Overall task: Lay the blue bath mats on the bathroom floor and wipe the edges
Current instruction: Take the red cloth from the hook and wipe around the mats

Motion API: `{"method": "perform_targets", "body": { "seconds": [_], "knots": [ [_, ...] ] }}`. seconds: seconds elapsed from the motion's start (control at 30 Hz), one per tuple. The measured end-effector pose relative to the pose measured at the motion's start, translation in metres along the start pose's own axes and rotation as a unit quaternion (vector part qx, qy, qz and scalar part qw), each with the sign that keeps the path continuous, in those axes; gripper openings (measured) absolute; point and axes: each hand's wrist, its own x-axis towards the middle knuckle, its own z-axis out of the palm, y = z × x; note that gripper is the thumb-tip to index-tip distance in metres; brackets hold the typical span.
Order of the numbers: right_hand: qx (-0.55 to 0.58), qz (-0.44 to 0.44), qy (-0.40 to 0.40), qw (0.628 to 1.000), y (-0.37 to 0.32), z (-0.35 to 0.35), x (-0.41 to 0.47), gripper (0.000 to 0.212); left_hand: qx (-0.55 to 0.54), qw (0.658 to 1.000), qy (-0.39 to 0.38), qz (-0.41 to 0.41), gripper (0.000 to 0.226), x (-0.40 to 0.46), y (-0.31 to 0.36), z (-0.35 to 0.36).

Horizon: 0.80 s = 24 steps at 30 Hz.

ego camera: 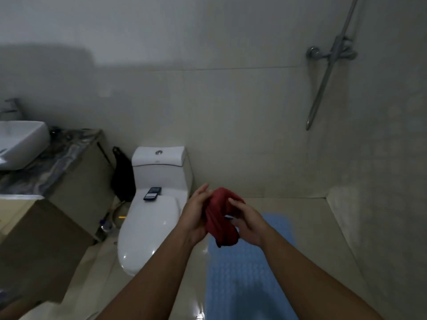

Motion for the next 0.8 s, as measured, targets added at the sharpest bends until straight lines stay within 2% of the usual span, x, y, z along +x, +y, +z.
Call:
{"method": "perform_targets", "body": {
  "seconds": [0.1, 0.2, 0.33, 0.43, 0.57, 0.73, 0.8],
  "knots": [
    [-0.015, -0.044, 0.100, 0.994, 0.003, 0.013, 0.003, 0.037, -0.001, 1.000, 0.013, 0.005, 0.038, 0.004, 0.008, -0.013],
    [-0.015, -0.091, 0.161, 0.983, -0.001, 0.022, 0.004, 0.028, 0.065, 0.997, 0.041, 0.022, 0.027, 0.005, 0.016, -0.032],
    [0.003, -0.124, 0.131, 0.984, -0.009, 0.040, -0.002, 0.016, 0.177, 0.980, 0.075, 0.058, 0.022, -0.005, 0.029, -0.056],
    [-0.011, -0.137, 0.110, 0.984, -0.014, 0.048, -0.005, 0.021, 0.227, 0.961, 0.114, 0.106, 0.015, -0.007, 0.040, -0.075],
    [-0.125, -0.110, 0.163, 0.973, -0.022, 0.052, -0.014, 0.023, 0.189, 0.957, 0.166, 0.142, 0.015, -0.015, 0.059, -0.098],
    [-0.277, -0.098, 0.186, 0.937, -0.030, 0.059, -0.018, 0.018, 0.240, 0.946, 0.134, 0.169, 0.026, -0.023, 0.070, -0.114],
    [-0.304, -0.096, 0.198, 0.927, -0.036, 0.062, -0.022, 0.016, 0.255, 0.941, 0.128, 0.179, 0.027, -0.023, 0.074, -0.119]
  ]
}}
